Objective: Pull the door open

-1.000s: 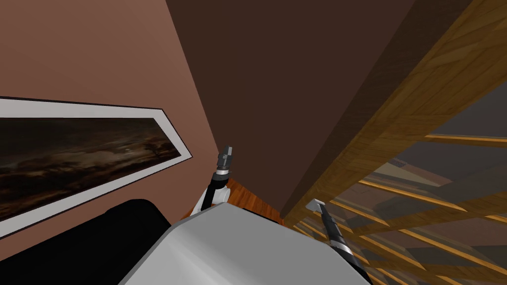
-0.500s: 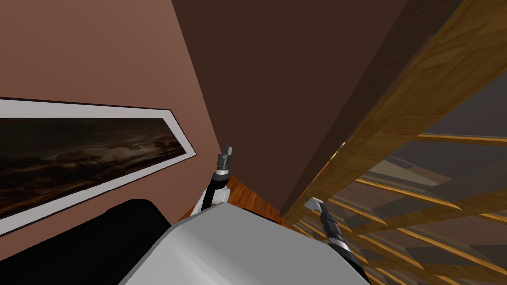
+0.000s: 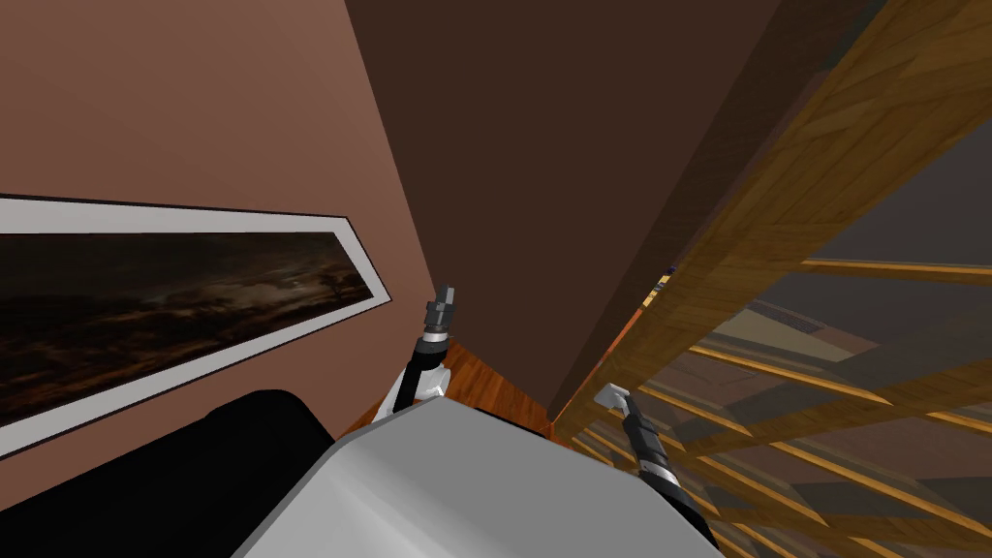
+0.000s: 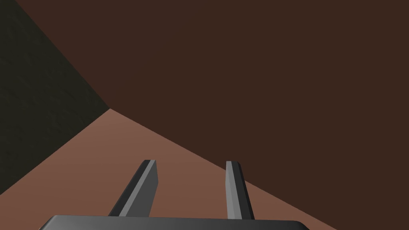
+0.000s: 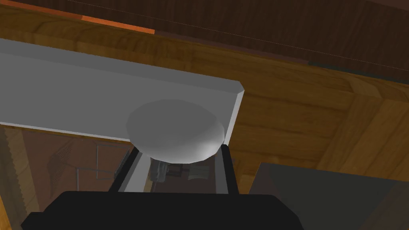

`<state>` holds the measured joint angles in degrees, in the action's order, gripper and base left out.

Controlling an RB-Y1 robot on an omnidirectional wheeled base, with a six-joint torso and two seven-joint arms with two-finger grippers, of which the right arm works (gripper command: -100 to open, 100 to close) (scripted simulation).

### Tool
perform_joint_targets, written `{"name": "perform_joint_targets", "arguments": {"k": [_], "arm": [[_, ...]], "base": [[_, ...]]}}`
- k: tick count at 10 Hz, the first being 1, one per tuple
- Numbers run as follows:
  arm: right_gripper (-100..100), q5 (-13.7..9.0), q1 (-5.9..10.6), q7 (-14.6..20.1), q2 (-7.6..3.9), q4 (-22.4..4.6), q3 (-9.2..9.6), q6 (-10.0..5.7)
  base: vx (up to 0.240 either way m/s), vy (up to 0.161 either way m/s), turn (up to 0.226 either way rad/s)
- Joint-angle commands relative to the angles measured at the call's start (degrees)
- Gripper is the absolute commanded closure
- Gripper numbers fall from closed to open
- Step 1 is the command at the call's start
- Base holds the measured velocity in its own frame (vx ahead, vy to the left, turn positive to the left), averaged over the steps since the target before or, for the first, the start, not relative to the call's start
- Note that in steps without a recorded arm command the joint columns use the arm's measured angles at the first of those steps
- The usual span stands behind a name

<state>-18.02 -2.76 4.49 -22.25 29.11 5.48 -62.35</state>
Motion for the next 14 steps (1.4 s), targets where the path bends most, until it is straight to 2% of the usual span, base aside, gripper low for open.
{"name": "perform_joint_targets", "arguments": {"k": [1, 5, 6, 11, 12, 14], "arm": [[100, -0.1, -0.03, 1.8, 0.18, 0.0, 0.03, 0.22], [100, -0.7, 0.48, 8.5, 0.76, 0.5, -0.29, 1.34], [-100, -1.3, 0.45, 9.3, 0.65, 0.7, -0.02, 1.45], [-100, -4.1, 0.95, 16.8, 1.3, 2.0, 1.51, 2.56], [-100, -4.1, 0.95, 17.4, 1.3, 2.0, 1.51, 2.56], [-100, -5.6, 1.23, 21.0, 1.66, 2.7, 2.37, 3.19]], "base": [[-0.039, -0.009, 0.016], [-0.062, -0.022, 0.049], [-0.049, -0.02, 0.017], [-0.044, -0.003, 0.004], [-0.039, -0.004, 0.002], [-0.052, -0.006, 0.006]]}}
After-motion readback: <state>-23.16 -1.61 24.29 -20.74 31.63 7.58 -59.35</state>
